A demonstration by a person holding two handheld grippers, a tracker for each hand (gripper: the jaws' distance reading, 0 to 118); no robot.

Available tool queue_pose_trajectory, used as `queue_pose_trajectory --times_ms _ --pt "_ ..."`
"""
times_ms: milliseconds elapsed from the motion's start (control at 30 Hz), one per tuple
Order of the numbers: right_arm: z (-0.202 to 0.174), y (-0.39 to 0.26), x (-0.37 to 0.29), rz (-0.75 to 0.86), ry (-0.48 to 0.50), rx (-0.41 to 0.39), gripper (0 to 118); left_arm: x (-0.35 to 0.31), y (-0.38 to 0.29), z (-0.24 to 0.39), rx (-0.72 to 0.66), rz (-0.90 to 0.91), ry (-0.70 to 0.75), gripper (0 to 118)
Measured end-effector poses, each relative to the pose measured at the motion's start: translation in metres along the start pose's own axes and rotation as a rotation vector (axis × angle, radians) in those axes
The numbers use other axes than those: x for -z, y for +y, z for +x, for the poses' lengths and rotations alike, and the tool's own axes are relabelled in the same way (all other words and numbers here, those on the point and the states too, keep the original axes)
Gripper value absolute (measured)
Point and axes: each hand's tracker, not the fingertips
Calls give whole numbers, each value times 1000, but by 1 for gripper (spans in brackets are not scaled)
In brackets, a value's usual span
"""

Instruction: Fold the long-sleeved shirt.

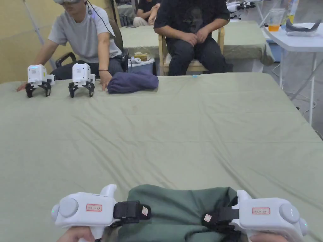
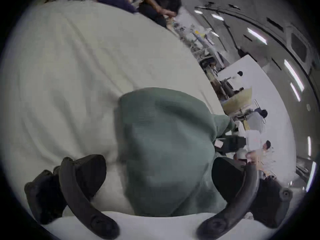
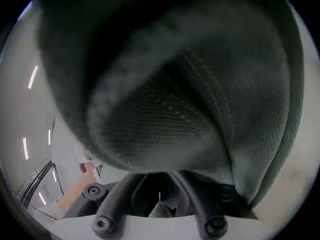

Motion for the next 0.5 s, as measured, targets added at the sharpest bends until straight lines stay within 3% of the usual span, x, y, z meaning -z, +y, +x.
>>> queue_pose_trajectory --times_ms 100,167,233,333,400,500 --pt "3 1 2 4 4 -6 8 11 8 7 -12 -93 -92 115" --pt "0 2 3 6 -4 -11 8 20 7 16 54 -82 -100 35" --pt "-2 1 3 3 -12 -20 8 30 5 16 63 -53 3 36" --pt "-7 -1 -1 -2 -28 -56 8 21 9 -1 -119 -73 -122 36" --pt "-16 -3 -9 11 -47 -118 8 10 7 7 -68 -82 -86 36" --pt "-24 0 -25 15 64 -126 8 -7 13 19 -57 -101 13 35"
